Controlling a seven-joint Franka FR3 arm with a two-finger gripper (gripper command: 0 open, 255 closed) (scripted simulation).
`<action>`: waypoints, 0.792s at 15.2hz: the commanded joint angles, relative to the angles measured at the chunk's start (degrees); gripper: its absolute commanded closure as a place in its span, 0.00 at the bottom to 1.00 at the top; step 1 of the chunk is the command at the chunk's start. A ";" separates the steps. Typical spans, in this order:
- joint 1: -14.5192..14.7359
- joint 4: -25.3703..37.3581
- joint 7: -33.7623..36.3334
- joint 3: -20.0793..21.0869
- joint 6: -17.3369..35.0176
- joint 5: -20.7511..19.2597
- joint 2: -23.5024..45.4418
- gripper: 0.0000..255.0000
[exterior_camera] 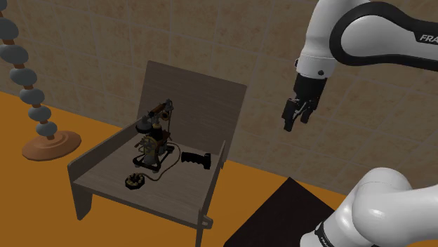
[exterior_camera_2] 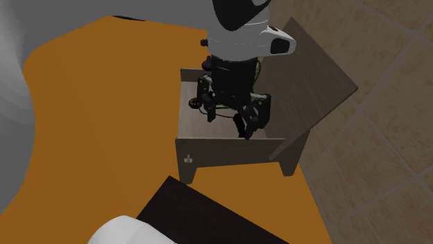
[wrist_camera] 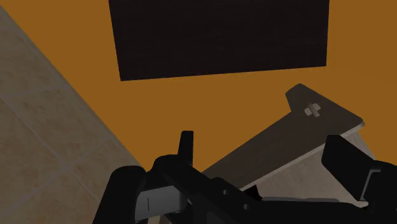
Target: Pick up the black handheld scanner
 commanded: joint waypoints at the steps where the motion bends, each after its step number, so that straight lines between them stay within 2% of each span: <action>1: 0.00 0.00 0.00 0.00 0.00 0.00 0.00 0.00; 7: 1.29 -4.26 -6.84 -2.32 13.39 -1.52 7.53 0.00; 12: 2.40 -5.35 -12.33 -3.93 24.35 -2.20 16.07 0.00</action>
